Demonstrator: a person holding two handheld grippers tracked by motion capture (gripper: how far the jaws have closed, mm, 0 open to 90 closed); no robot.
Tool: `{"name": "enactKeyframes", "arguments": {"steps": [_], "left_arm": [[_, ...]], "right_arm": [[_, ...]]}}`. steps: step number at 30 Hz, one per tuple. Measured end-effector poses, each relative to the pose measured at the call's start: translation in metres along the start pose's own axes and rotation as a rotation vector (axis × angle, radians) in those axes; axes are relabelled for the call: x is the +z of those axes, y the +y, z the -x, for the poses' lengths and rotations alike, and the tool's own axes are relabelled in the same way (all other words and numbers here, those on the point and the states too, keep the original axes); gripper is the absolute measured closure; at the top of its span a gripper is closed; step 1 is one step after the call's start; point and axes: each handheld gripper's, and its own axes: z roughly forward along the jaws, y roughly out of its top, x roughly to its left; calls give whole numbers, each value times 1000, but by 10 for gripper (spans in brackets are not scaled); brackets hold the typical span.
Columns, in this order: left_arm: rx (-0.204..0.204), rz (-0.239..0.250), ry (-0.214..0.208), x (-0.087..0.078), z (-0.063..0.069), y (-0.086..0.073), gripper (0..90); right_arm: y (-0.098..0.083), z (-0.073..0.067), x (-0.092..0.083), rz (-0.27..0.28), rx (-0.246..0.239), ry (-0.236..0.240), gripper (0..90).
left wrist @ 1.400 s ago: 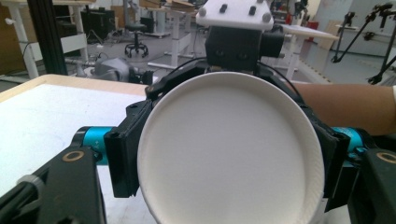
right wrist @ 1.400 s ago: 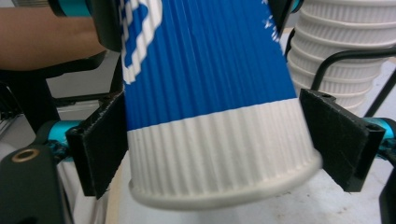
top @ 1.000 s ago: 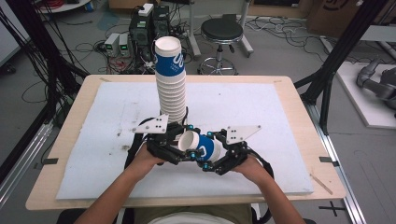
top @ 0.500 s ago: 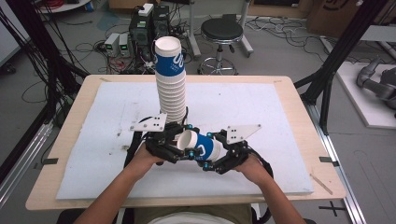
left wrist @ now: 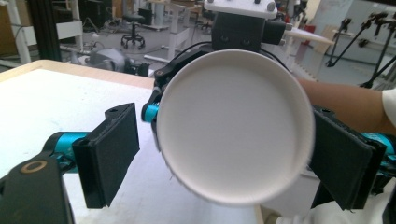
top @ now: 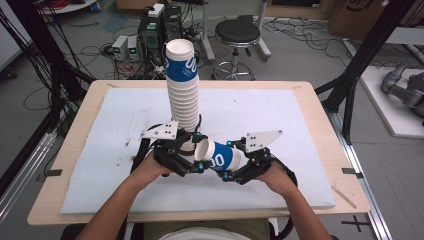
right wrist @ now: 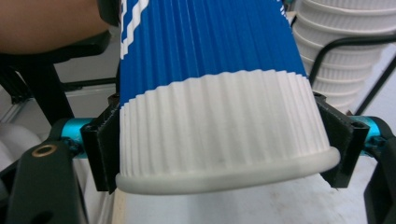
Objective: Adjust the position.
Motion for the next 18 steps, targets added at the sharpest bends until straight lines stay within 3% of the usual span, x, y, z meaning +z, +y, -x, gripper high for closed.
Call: {"name": "enactKeyframes", "arguments": {"steps": [9,11,14,18], "left_arm": [[13,-30,1,-7,0,4,144],[28,-51,6,-7,0,5,144],[25,-56,-5,-8,2,7,144],[27,-58,-4,-9,1,8,144]], "right_arm": [[5,3,-10,-54,-12,-45,190],[7,3,-11,-70,-12,-42,190],[9,3,-12,-62,-6,-31,190],[13,6,-14,-98,-21,-26,191]]}}
